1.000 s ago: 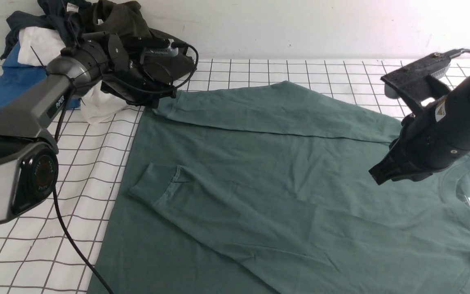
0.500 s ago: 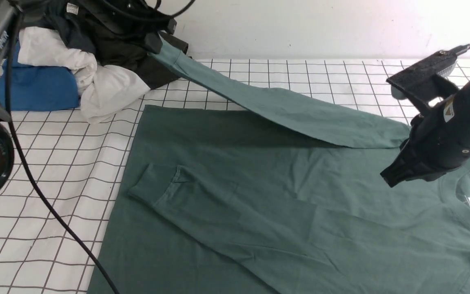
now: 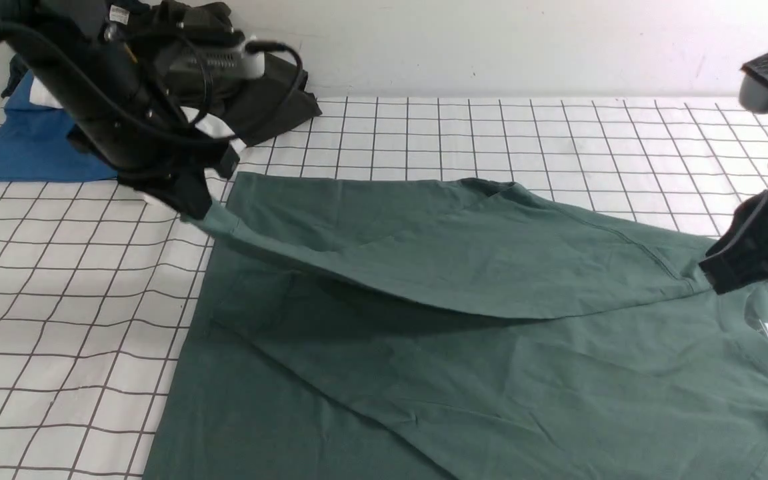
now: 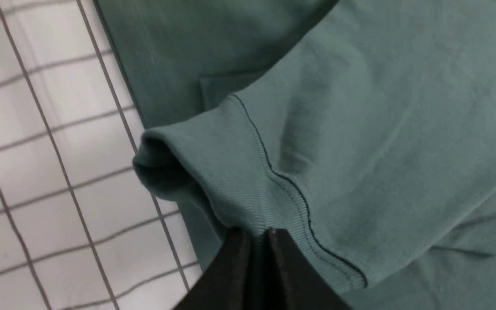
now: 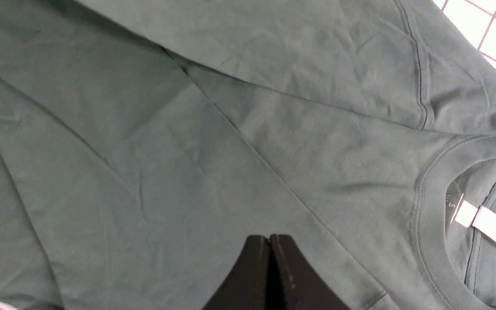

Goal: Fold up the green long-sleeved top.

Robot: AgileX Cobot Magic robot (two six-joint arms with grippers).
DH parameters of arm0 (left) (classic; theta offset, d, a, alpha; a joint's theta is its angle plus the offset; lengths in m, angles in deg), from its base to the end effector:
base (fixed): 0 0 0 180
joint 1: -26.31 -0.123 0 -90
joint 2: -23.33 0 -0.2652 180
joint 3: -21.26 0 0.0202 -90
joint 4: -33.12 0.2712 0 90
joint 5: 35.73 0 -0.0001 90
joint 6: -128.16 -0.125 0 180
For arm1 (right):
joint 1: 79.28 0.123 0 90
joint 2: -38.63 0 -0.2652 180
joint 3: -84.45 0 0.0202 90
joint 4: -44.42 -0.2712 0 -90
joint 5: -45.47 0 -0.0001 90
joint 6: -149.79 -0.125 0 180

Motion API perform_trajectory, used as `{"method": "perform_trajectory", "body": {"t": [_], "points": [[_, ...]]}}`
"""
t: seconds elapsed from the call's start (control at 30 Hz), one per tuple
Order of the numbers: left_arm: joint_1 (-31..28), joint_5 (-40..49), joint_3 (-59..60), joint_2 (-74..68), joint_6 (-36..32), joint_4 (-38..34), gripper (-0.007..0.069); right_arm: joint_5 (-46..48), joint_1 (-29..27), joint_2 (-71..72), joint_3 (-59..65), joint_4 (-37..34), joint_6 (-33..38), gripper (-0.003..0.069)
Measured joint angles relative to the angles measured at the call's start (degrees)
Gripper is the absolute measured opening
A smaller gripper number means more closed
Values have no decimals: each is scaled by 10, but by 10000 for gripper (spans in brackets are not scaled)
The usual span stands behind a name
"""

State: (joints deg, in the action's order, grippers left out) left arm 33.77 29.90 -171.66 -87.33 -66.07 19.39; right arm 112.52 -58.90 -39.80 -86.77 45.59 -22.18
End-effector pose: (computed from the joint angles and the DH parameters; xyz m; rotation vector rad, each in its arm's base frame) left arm 0.3942 -0.0789 0.2381 0.4377 2.7897 -0.3051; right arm 0.2548 0.0921 0.3036 -0.6655 2.6090 0.0386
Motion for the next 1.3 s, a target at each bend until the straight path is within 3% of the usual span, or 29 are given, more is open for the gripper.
{"method": "perform_trajectory", "body": {"t": [0.17,0.33,0.4,0.67,0.73,0.9,1.03,1.3], "points": [[0,-60,101,14,-2,16,16,29,0,11,0,-20,0,-15],[0,-70,120,-1,-3,21,29,44,0,11,0,-38,12,-15],[0,-73,120,-5,-4,21,61,45,0,11,0,-49,19,-15],[7,-30,117,19,-14,18,337,46,0,55,26,-98,35,-15],[27,-11,117,46,-20,20,353,46,0,74,42,-108,39,-15],[130,33,129,124,-41,41,330,46,0,122,80,-135,46,-15],[225,36,206,160,-90,81,307,48,1,165,119,-158,65,-15],[260,22,415,163,-217,104,307,51,35,209,168,-158,71,-15]]}}
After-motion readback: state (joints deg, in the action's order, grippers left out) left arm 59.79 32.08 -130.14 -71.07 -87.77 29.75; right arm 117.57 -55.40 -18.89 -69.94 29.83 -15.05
